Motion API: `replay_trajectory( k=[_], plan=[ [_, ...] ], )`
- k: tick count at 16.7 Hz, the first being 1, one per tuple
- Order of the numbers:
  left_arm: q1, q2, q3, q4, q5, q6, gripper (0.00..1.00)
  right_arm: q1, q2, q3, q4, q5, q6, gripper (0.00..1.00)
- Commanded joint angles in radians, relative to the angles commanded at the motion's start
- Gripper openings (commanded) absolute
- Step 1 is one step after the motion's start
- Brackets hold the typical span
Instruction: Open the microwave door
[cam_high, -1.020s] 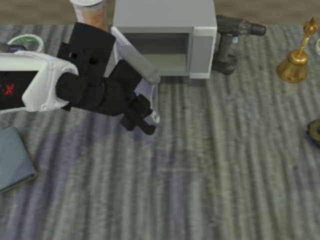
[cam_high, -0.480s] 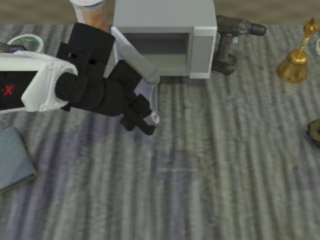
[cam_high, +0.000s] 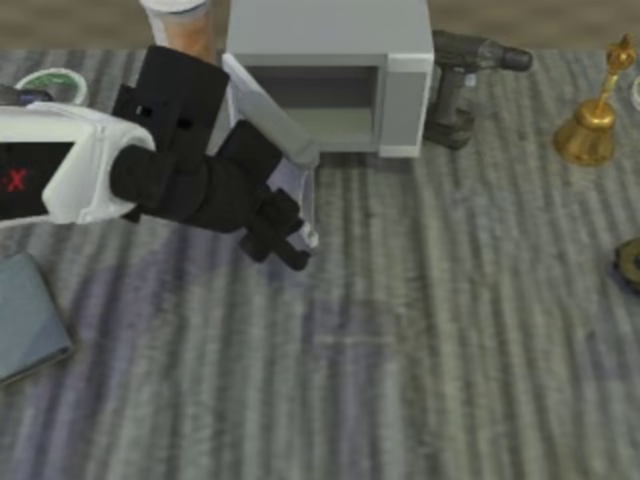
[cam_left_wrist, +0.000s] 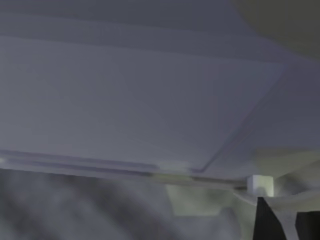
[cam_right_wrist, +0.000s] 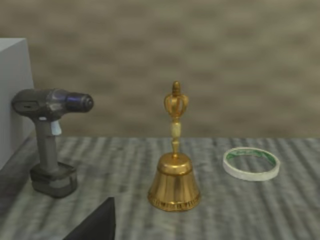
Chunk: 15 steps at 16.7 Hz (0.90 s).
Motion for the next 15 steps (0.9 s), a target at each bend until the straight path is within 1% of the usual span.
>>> replay_trajectory(
  k=[5,7,13,15],
  plan=[
    [0.0,0.0,0.0,0.0,0.0,0.0,0.0,0.0,0.0,0.0,0.0,0.0,0.0,1.0],
    [-0.005,0.0,-0.004,-0.002,0.009,-0.002,0.0,0.0,0.0,0.0,0.0,0.0,0.0,1.0],
    [0.028,-0.006,-0.004,-0.025,0.046,0.065,0.0,0.0,0.0,0.0,0.0,0.0,0.0,1.0],
    [0.029,-0.006,-0.004,-0.025,0.047,0.067,0.0,0.0,0.0,0.0,0.0,0.0,0.0,1.0]
  ],
)
